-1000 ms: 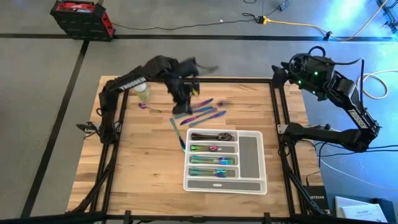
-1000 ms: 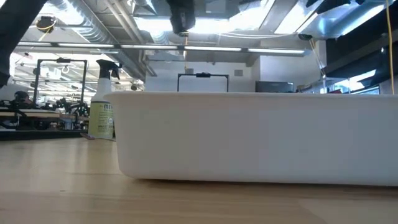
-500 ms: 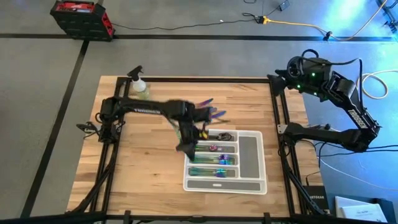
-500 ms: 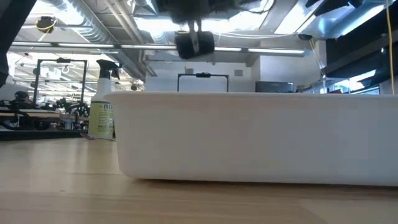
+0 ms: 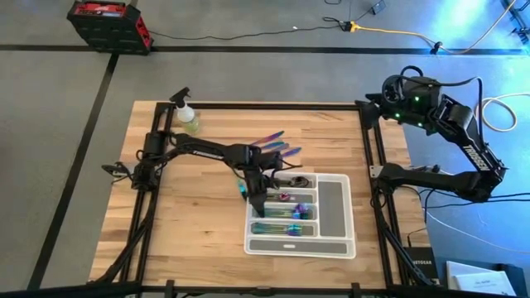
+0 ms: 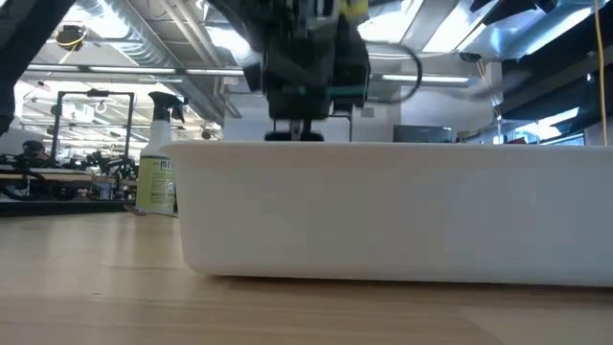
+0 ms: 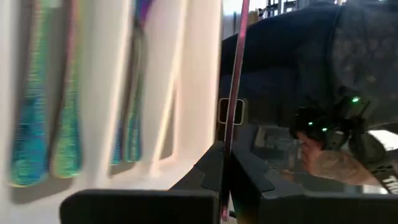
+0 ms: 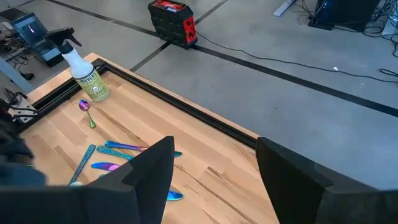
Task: Sort silverware
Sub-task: Put the purple fork into the white silverware tray
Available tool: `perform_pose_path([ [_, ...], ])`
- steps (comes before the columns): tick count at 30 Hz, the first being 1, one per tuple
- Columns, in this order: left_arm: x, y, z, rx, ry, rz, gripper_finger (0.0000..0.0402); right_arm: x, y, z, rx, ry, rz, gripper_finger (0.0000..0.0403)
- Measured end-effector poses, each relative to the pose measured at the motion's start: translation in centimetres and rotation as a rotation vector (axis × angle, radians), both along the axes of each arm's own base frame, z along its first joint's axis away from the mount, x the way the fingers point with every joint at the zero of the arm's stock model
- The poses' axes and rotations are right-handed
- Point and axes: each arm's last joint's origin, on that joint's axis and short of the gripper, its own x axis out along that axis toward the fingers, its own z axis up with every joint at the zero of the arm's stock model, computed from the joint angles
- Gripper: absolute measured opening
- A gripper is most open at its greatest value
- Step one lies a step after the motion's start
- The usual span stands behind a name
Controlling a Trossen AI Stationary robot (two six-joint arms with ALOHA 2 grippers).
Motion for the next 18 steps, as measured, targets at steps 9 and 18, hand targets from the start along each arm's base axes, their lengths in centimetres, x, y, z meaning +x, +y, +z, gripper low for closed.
perform_pose_path([
  [9, 0.4, 1.5, -2.7, -0.103, 0.051, -0.015, 0.0, -0.2, 0.1, -0.6, 0.04, 0.058, 0.001, 0.0211],
  [18, 0.5, 0.9, -3.0, -0.017, 0.078, 0.018, 0.0, -0.2, 0.2, -0.7, 0.044, 0.074, 0.004, 0.0211],
])
